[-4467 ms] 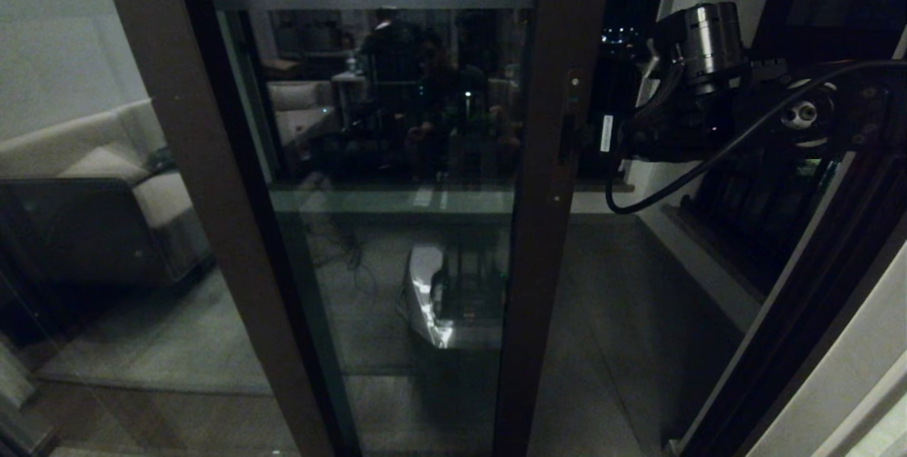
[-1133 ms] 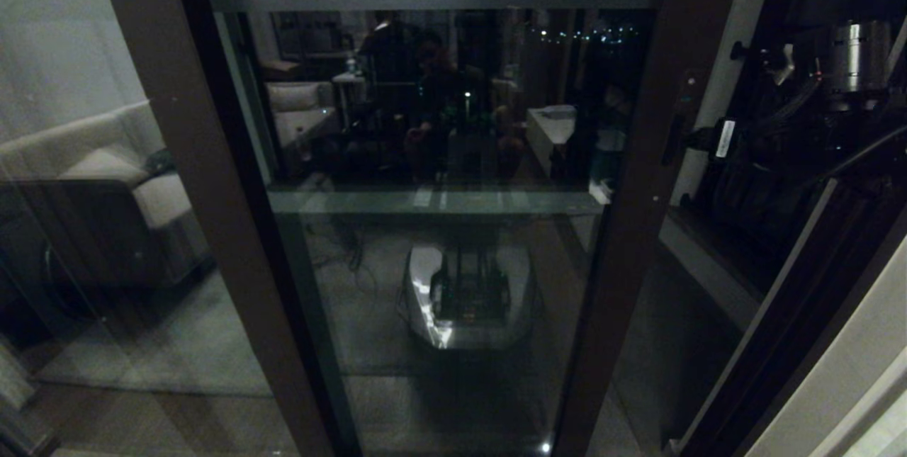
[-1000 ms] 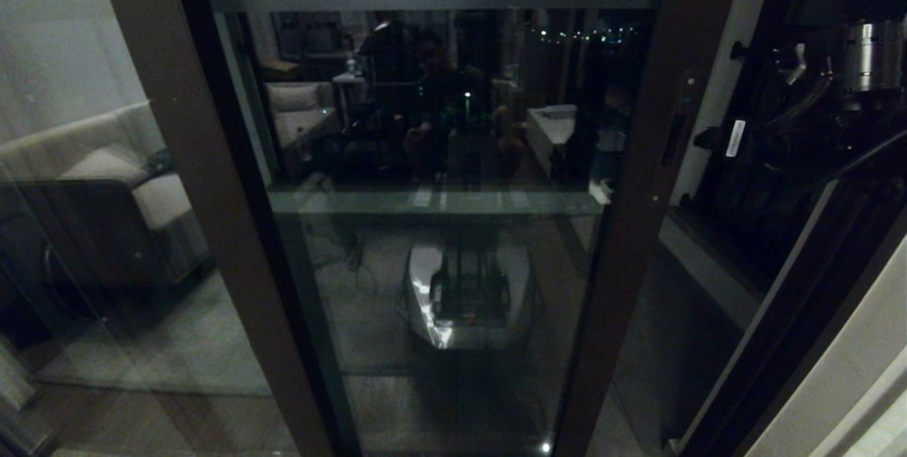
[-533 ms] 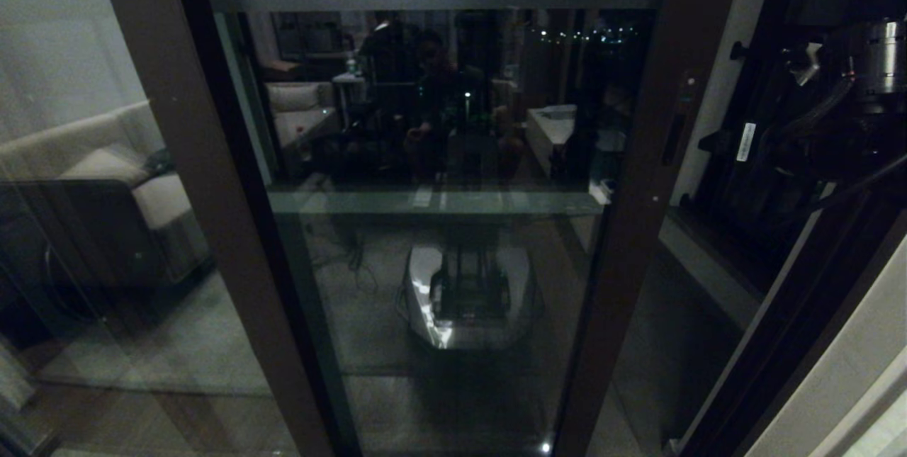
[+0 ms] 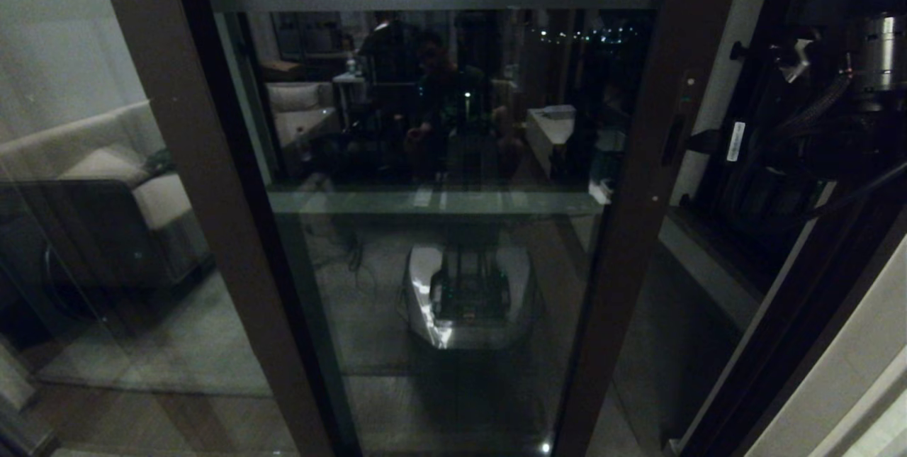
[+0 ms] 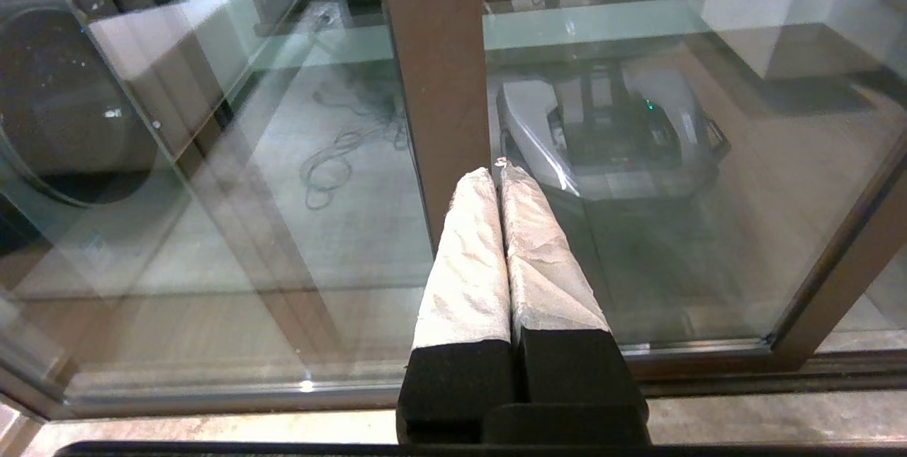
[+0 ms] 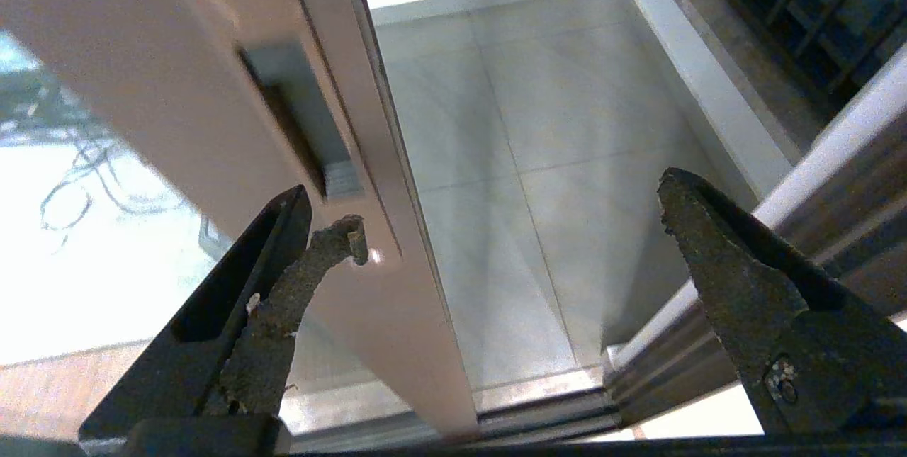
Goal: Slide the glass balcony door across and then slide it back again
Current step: Close the slid door
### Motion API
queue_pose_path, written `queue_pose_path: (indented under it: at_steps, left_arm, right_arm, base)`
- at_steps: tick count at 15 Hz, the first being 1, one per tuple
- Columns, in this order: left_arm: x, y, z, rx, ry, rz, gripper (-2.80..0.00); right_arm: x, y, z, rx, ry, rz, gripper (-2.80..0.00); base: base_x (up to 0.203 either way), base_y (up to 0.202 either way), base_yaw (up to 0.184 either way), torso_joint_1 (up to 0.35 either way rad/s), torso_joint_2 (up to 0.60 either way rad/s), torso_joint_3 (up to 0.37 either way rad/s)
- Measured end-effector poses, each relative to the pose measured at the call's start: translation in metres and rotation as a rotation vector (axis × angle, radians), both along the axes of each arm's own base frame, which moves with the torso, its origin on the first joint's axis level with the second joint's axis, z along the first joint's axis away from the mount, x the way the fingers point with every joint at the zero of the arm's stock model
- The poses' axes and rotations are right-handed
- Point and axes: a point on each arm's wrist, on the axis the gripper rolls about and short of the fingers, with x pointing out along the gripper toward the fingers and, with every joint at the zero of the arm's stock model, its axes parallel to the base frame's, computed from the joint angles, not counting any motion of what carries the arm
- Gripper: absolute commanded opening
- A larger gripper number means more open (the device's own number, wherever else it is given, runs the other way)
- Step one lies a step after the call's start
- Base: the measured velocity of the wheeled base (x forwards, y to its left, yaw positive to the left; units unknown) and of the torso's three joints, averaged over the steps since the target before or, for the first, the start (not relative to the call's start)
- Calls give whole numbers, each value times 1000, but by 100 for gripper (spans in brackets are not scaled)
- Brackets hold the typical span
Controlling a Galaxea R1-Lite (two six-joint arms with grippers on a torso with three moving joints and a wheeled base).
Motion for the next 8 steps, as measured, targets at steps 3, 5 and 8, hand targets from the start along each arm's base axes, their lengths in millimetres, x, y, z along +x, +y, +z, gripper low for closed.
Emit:
queue_pose_path:
  at_steps: [3,5,8]
  left_arm:
    - [0,0,0,-1,0,0,-280]
    - [0,0,0,0,0,0,-280]
    - [0,0,0,-1,0,0,-280]
  right_arm:
    - [14,0,-1,1,-4,-7,0]
    - [20,0,-5,0,6,-10,0]
    - [25,-2,-11,-4,21,-27,0]
  base:
    - [0,0,0,0,0,0]
    - [0,0,0,0,0,0]
    - [0,0,0,0,0,0]
